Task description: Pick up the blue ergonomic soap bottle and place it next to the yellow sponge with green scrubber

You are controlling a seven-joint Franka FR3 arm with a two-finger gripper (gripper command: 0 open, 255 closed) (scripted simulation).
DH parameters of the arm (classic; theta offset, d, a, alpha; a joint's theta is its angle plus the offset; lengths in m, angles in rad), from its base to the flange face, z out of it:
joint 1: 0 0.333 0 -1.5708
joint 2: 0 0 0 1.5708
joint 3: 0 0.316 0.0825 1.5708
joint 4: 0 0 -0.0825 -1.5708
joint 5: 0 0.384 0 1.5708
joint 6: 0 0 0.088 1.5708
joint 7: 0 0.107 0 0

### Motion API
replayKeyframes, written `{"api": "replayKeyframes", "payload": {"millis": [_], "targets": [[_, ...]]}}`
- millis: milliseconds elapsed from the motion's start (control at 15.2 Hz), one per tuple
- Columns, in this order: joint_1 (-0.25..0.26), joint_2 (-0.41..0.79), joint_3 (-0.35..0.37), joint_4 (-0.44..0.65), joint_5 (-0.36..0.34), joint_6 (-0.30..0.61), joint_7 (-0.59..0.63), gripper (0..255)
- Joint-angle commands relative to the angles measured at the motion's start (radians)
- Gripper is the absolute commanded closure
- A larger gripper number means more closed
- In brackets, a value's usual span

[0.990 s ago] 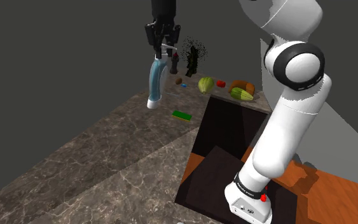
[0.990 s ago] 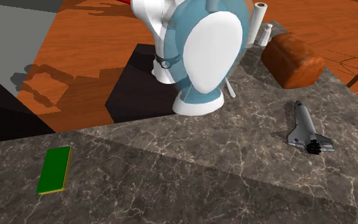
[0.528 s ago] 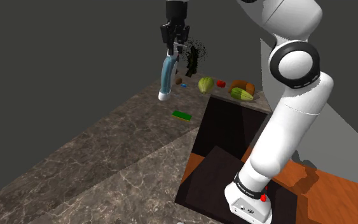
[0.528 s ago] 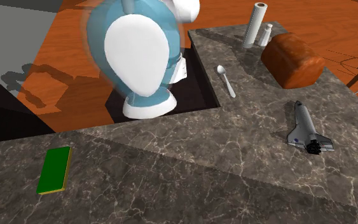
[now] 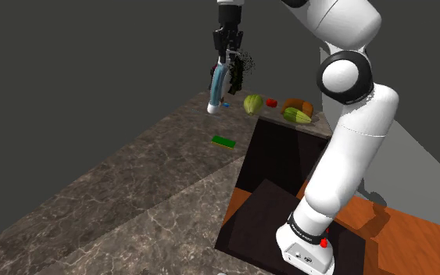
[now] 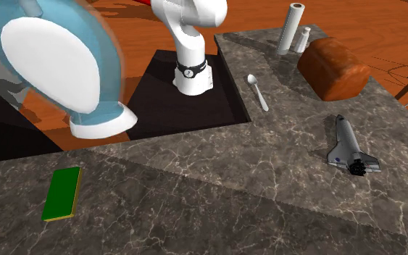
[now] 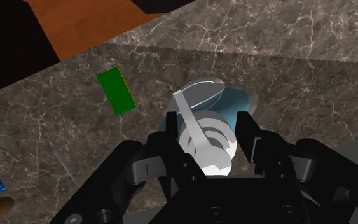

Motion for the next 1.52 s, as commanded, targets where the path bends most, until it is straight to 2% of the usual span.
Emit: {"api": "replayKeyframes", "payload": {"millis": [0,264,726,1452], "targets": [[-0.028,0.029,-0.021,0.039,-0.011,-0.006,-0.056,255],[-0.074,0.118,-0.054,0.168,-0.035,-0.039,-0.151,255],[-0.093,0.009,-0.058,-0.098,-0.011,0.118,-0.146,255],[-0.103,-0.079,-0.063,-0.372,0.005,0.304,-0.141,255]]}}
